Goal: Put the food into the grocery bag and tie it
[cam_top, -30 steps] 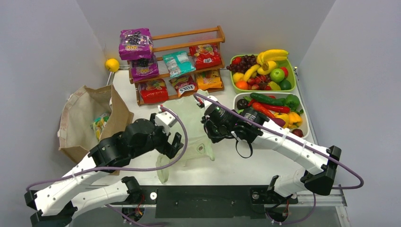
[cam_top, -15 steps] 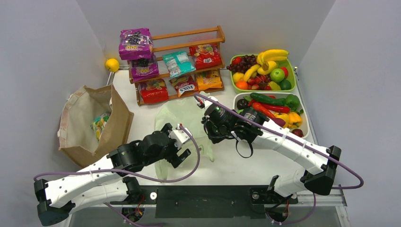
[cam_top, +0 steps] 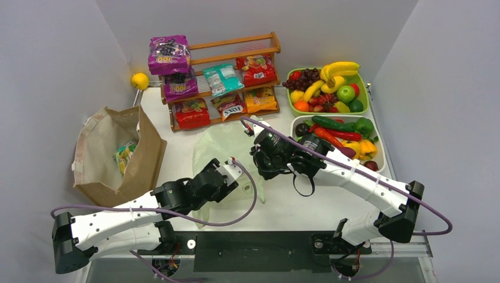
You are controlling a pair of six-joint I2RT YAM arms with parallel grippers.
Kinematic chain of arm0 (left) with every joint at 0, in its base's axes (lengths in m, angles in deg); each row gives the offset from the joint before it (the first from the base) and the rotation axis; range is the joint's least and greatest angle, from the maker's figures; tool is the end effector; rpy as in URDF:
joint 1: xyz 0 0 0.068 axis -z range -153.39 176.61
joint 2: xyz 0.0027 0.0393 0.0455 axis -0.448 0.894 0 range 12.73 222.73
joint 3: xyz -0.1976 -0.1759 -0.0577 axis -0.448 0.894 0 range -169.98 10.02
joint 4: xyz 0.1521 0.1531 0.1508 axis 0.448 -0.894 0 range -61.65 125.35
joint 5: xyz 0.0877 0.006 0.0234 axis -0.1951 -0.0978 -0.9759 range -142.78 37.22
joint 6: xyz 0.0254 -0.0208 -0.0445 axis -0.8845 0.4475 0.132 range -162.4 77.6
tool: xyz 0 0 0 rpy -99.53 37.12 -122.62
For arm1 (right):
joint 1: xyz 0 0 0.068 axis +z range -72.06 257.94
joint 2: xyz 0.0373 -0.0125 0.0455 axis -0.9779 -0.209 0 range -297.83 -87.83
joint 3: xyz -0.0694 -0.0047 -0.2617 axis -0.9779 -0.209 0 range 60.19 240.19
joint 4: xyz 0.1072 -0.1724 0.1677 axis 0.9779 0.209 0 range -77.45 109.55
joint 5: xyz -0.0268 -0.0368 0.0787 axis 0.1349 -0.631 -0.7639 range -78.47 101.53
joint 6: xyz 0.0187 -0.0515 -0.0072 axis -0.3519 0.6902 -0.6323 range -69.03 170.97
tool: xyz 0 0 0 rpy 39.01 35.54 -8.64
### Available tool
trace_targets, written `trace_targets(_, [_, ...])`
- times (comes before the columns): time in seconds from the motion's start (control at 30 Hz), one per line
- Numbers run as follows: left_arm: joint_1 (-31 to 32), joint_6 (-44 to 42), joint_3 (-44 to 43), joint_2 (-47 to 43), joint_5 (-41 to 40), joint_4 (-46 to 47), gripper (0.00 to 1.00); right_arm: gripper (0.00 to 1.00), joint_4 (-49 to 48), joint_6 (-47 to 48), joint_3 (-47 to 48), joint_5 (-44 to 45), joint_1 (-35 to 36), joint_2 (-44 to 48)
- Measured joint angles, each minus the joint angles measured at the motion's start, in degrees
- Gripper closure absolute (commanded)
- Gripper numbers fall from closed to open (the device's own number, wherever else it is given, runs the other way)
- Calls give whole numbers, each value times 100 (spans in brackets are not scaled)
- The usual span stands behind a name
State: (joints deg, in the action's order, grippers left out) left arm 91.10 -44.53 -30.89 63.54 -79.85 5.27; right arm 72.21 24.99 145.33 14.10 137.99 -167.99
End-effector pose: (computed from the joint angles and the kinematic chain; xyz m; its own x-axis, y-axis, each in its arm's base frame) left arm 0.0976 -0.1646 0.2640 -0.2523 0.6055 -0.7548 0.6632 0.6762 0.3207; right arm 0.1416 0.2423 0.3617 -0.7397 -0.4073 -0.5357 -0.5881 0.7782 0.2204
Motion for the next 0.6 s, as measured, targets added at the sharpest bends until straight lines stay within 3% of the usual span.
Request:
trace_targets(0.03, [9, 0, 0, 37, -109, 9, 70, 100, 0, 0, 0, -11, 0, 0])
trace_targets(0.07, [13, -4, 0, 50, -203, 31, 84, 99, 0, 0, 0, -35, 0, 0])
trace_targets(0.17, [26, -59, 0, 31, -402, 116, 99, 96, -4, -2, 0, -66, 0, 0])
trace_targets(0.27, [31, -70, 0, -4, -463, 166, 100, 84, -4, -28, 0, -83, -37, 0])
trace_targets(0.43, [28, 4, 0, -186, -468, 227, 100, 40, -2, -94, 0, -70, -170, 2])
trace_targets(0.57, [17, 153, 0, -326, -452, 363, 100, 13, 9, -107, 7, 96, -313, 22])
trace_targets(0.6, [-4, 210, 0, -332, -431, 380, 100, 12, 22, -116, 20, 155, -363, 35])
